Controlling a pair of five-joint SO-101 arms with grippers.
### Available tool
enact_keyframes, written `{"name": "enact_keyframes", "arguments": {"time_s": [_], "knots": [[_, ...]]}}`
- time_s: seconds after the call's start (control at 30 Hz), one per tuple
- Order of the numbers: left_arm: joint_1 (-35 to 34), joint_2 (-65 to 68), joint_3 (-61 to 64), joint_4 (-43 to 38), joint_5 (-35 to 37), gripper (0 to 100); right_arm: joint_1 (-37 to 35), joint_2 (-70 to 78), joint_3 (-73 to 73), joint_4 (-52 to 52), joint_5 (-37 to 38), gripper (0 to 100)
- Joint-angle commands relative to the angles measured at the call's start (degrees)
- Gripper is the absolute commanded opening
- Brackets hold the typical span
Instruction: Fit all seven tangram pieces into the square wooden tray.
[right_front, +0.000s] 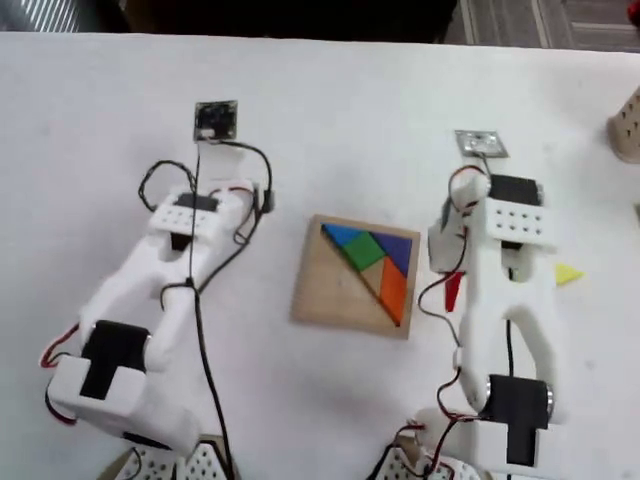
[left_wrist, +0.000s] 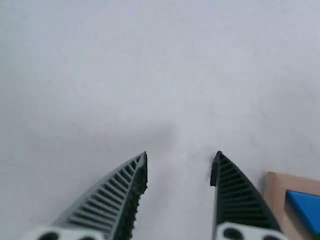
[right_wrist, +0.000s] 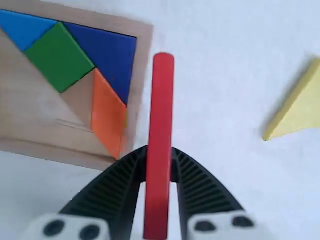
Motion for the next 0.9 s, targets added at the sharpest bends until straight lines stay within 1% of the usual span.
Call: {"name": "enact_keyframes", "arguments": {"time_s": [0.0, 0.13, 0.17, 0.23, 0.43, 0.6, 0.7, 0.87], "knots": [[-2.42, -2.59, -3.78, 0.26, -0.18, 22, -7.6, -2.68, -0.79, -0.31, -5.36, 1.8], [-2.68, -2.59, -3.78, 0.53, -0.18, 22, -15.69, -2.68, -0.79, -4.0, -17.32, 1.8], [-2.59, -2.59, -3.69, 0.53, -0.18, 22, -17.36, -2.68, -0.79, -5.41, -19.6, 1.8], [-2.51, -2.59, -3.69, 0.53, -0.18, 22, -19.91, -2.68, -0.44, -7.87, -21.8, 1.8], [-2.42, -2.59, -3.69, 0.53, -0.18, 22, -25.71, -2.07, 0.7, -11.65, -26.46, 2.1], [-2.42, -2.77, -3.6, 0.62, -0.18, 22, -27.21, 5.41, 4.57, -20.18, -28.84, 2.1], [-2.24, -2.68, -3.78, 0.53, -0.18, 22, -28.7, 9.71, 2.55, -20.79, -28.75, 1.9], [-2.15, -2.68, -3.87, 0.44, -0.26, 22, -30.46, 12.44, -0.26, -19.56, -28.75, 2.9]]}}
